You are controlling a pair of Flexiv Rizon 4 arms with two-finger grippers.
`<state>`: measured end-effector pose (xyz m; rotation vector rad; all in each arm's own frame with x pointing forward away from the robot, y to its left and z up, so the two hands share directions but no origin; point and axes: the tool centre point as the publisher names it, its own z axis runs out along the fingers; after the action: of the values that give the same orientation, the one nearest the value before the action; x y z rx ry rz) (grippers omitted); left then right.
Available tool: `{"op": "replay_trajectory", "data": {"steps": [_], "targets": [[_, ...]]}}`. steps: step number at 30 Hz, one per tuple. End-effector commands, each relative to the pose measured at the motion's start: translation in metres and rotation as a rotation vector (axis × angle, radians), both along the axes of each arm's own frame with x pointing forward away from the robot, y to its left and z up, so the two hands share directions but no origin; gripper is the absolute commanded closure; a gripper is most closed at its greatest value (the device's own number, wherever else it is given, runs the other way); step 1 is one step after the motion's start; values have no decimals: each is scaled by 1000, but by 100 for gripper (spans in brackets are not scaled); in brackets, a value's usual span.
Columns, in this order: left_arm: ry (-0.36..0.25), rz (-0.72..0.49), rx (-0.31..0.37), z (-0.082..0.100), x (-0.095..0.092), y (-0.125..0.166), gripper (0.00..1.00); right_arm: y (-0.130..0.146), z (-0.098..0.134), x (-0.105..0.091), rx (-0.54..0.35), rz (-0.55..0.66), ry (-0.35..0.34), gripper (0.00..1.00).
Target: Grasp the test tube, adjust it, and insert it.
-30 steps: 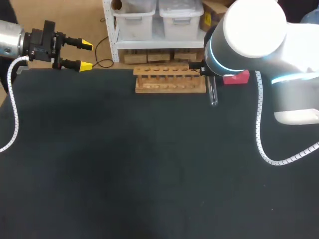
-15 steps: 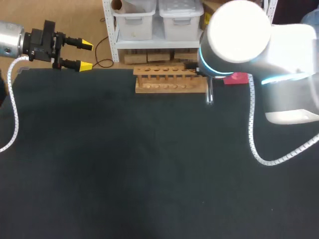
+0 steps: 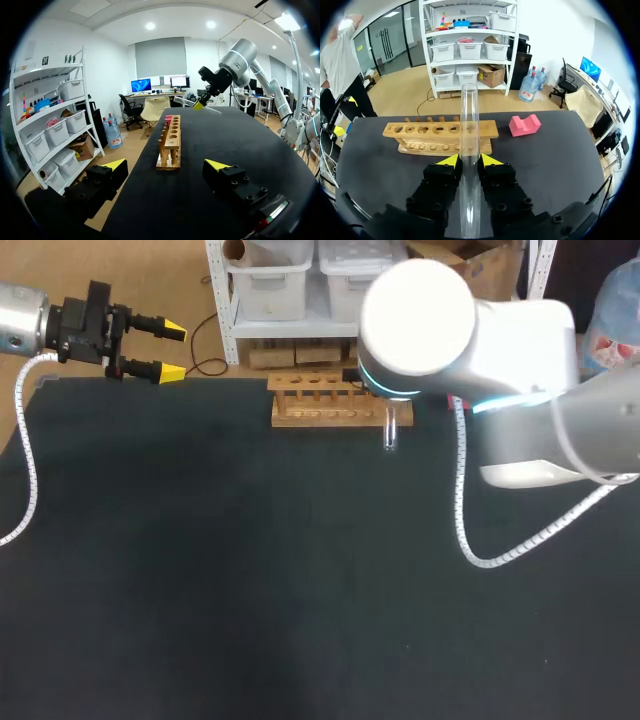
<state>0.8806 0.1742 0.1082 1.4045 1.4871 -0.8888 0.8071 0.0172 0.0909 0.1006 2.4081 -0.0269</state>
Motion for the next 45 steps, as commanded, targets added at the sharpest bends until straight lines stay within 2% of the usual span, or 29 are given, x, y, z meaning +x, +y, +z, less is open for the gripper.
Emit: {"op": "replay_trajectory", "data": {"steps": [1,18,45], "targets": [[-1,-1,1,0,1,0,0,6,-11,12,6,-4,1,100],[-1,-1,1,0,1,0,0,12,-41,27,24,7,30,100],[-1,-1,1,0,1,0,0,13,-65,31,35,44,124,100]]}}
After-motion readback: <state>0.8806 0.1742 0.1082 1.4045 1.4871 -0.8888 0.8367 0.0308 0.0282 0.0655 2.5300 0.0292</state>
